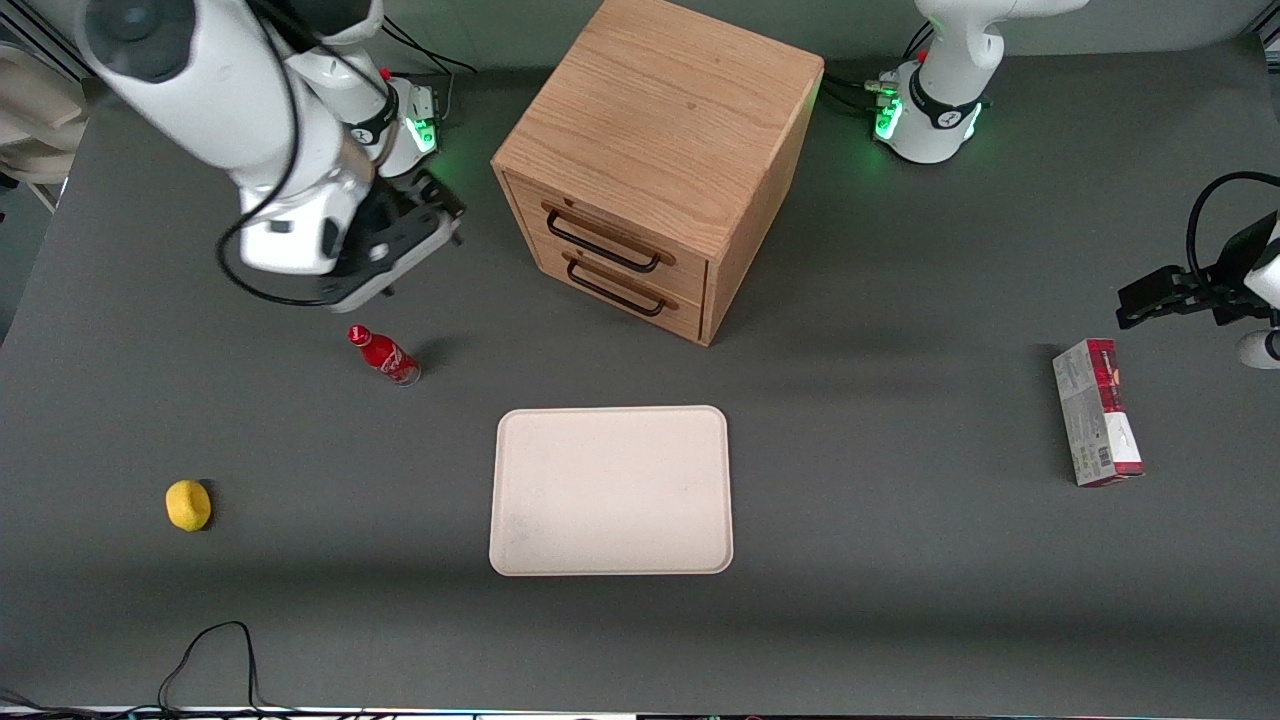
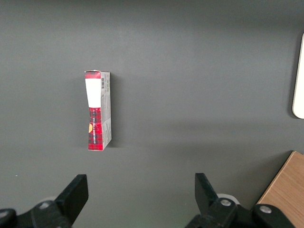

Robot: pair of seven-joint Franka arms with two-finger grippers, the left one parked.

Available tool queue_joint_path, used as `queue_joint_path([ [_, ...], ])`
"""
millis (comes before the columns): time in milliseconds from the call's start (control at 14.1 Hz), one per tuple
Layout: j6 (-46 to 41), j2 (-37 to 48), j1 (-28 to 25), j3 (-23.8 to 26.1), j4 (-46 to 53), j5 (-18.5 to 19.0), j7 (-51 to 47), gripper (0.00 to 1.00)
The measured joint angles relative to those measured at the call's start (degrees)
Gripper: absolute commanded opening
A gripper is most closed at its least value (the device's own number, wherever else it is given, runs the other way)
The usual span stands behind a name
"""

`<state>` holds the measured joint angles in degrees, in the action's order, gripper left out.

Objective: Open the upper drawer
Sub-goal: 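Move the right gripper toward the upper drawer's black handle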

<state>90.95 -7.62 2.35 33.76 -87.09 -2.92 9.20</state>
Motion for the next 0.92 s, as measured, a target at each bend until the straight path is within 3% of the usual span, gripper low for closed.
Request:
queue_joint_path([
  [141,-0.1,-1.6,-0.1,4.5,0.2,-0.2,1.6,1.00],
  [283,-0.1,-3.3,-0.2,7.6,0.1,-3.3,2.3,1.00],
  [495,-0.3,-5.3,-0.2,8.1,0.1,-7.9,6.1,1.00],
  [919,2.6,-14.1,0.1,7.9,-1.8,-8.2,12.1,1.00],
])
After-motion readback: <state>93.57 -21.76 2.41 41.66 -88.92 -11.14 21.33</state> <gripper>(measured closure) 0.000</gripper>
